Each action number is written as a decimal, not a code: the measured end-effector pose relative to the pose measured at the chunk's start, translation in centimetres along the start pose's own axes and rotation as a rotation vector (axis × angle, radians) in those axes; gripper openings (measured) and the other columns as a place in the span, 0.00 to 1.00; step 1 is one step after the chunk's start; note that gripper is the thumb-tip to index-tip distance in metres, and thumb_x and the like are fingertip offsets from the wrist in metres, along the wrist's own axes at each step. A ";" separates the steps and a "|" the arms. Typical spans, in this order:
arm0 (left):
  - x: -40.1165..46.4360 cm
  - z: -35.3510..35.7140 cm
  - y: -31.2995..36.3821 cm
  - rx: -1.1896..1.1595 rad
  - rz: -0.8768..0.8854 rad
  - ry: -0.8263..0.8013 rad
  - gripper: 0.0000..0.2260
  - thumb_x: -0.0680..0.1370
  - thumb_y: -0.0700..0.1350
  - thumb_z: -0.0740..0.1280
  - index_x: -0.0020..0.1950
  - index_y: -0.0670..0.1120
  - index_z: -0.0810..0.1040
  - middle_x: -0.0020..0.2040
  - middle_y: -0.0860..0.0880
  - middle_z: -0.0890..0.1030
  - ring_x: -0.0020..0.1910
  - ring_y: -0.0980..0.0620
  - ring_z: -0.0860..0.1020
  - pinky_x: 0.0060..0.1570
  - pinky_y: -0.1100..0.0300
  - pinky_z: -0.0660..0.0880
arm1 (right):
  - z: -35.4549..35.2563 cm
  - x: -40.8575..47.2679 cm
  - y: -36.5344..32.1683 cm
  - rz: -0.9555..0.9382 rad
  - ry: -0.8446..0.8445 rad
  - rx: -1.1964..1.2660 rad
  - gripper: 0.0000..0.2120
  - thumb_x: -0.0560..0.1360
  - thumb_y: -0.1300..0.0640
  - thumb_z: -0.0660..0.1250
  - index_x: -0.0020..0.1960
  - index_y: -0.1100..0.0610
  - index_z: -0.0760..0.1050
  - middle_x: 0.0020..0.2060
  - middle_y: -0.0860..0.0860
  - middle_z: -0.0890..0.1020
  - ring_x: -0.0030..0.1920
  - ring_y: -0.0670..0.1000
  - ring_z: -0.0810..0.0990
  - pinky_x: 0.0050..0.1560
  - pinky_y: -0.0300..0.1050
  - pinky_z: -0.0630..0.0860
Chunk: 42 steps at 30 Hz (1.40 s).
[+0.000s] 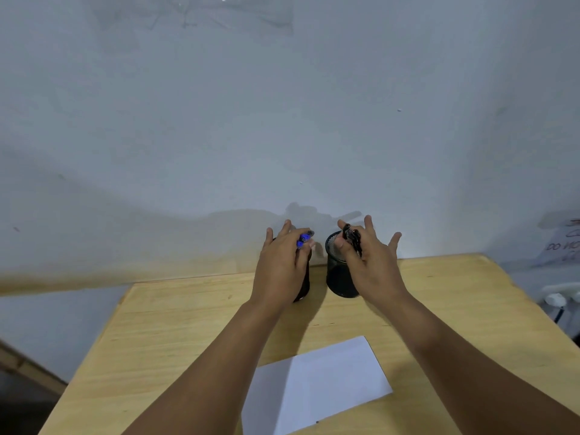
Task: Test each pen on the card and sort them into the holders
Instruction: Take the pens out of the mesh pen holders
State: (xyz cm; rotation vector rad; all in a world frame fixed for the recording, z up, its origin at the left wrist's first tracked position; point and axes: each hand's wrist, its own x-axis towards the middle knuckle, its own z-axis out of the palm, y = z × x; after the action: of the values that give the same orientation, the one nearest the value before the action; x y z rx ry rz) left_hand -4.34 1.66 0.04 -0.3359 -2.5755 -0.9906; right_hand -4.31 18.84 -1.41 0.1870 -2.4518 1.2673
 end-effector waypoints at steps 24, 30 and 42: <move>-7.5 -13.8 -3.0 -0.064 -0.241 -0.059 0.11 0.80 0.52 0.64 0.40 0.51 0.78 0.36 0.49 0.83 0.39 0.51 0.83 0.40 0.51 0.78 | 7.5 -7.1 -12.7 0.263 -0.397 0.502 0.07 0.79 0.53 0.67 0.45 0.55 0.79 0.38 0.54 0.85 0.35 0.52 0.85 0.41 0.52 0.83; -11.7 -14.6 -7.9 -0.100 -0.485 -0.151 0.13 0.80 0.51 0.65 0.43 0.42 0.80 0.41 0.48 0.85 0.36 0.51 0.84 0.34 0.57 0.77 | 12.0 -10.4 -13.3 0.458 -0.482 0.440 0.10 0.77 0.53 0.70 0.44 0.61 0.79 0.38 0.60 0.85 0.38 0.61 0.87 0.40 0.57 0.84; -14.0 -13.4 -11.1 -0.137 -0.675 -0.101 0.20 0.73 0.55 0.68 0.30 0.42 0.71 0.30 0.43 0.68 0.30 0.48 0.68 0.32 0.55 0.68 | 14.9 -11.6 -14.0 0.579 -0.537 0.244 0.16 0.72 0.52 0.74 0.35 0.64 0.77 0.29 0.59 0.80 0.28 0.58 0.82 0.34 0.54 0.84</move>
State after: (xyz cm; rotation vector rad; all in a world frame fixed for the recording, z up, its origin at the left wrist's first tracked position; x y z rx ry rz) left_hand 7.83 -16.79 -3.09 0.5038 -2.7686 -1.3954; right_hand 6.41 -2.05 -3.10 -0.1604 -2.9148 1.9779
